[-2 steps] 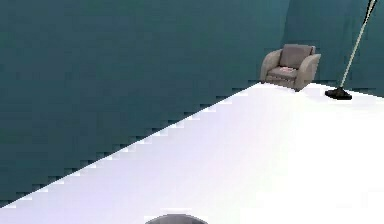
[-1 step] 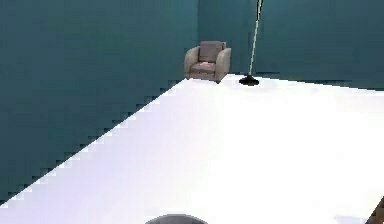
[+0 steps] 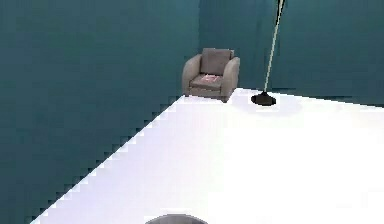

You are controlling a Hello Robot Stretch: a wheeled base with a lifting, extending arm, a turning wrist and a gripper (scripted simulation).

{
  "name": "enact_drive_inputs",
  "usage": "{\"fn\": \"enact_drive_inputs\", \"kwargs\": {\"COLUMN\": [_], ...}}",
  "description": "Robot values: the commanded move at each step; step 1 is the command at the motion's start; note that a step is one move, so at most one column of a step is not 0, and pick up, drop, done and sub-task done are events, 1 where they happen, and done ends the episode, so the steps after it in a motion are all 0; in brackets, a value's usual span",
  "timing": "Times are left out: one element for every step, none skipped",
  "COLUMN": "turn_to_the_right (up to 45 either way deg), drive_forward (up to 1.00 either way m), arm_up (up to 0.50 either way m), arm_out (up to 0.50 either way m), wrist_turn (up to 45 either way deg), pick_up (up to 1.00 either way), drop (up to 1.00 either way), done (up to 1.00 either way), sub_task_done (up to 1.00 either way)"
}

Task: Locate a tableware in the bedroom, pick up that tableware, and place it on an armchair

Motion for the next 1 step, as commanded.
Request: {"fn": "enact_drive_inputs", "kwargs": {"turn_to_the_right": [0.0], "drive_forward": [1.00], "arm_up": [0.00], "arm_out": [0.00], "wrist_turn": [0.0], "pick_up": [0.00], "drop": [0.00], "done": [0.00], "sub_task_done": [0.00]}}
